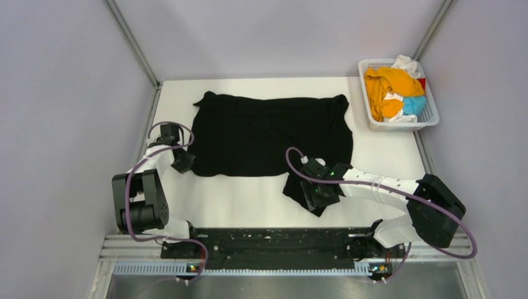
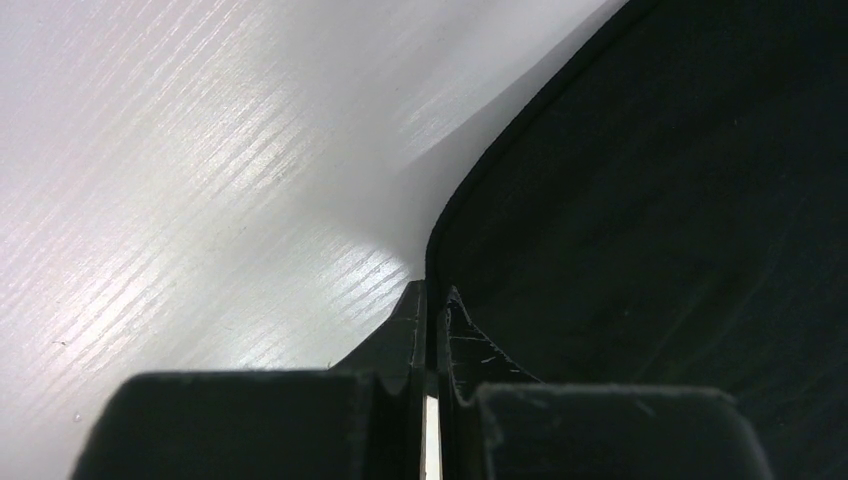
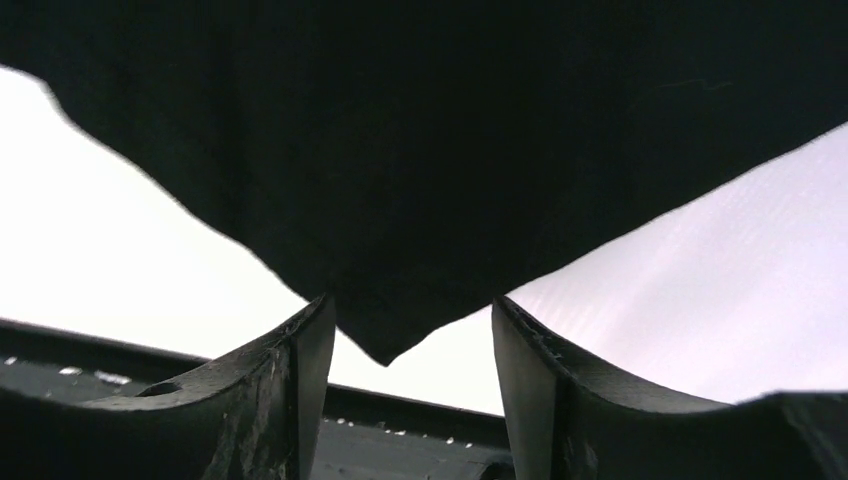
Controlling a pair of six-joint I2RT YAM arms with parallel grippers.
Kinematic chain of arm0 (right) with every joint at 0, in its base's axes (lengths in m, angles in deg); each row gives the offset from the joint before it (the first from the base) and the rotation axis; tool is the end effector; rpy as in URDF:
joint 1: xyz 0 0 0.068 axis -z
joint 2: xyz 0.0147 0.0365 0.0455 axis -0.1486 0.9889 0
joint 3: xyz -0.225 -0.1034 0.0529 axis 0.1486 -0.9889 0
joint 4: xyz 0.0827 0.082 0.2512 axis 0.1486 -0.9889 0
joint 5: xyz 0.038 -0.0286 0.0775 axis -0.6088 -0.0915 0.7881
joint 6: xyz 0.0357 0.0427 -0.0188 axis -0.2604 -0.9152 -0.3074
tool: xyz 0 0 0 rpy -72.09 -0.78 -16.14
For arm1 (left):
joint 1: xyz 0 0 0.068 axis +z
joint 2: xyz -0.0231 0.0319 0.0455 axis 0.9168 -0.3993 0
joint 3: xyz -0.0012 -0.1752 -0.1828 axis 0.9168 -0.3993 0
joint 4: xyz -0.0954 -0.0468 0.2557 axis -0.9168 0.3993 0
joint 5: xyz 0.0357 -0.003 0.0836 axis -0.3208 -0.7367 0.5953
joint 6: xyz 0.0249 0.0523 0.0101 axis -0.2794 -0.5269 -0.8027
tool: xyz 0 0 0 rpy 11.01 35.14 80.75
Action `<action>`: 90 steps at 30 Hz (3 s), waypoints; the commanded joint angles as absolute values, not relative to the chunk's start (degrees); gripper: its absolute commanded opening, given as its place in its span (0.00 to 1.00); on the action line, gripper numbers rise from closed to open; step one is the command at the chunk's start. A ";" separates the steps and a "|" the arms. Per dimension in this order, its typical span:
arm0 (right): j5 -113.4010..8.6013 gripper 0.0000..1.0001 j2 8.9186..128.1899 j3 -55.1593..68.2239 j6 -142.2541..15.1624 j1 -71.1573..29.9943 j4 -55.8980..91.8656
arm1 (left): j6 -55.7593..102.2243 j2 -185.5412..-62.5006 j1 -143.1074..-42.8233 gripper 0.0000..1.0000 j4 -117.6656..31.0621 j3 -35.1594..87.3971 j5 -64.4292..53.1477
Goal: Fold and stack the t-shirts
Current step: Flatten out the tshirt
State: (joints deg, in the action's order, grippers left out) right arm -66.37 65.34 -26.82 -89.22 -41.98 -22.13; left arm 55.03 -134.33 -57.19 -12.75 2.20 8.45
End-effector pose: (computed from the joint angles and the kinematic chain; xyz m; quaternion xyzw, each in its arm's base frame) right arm 0.1587 0.1853 0.1354 -0.1489 0.9801 0.0379 0.1255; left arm 0.2888 0.0515 0.1387 -0.4427 0.8707 -0.0135 0.2138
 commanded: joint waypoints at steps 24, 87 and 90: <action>-75.62 0.00 69.34 -30.09 -96.70 -43.28 -17.81 | 54.85 -129.42 -57.41 0.00 -12.47 0.85 9.27; -62.98 0.00 48.66 57.00 -43.75 -26.69 1.42 | 49.05 -95.90 -57.51 0.00 -18.07 60.42 2.02; -69.32 0.00 51.13 54.26 -41.37 -26.72 4.92 | 50.03 -98.92 -57.49 0.00 -17.74 59.43 1.39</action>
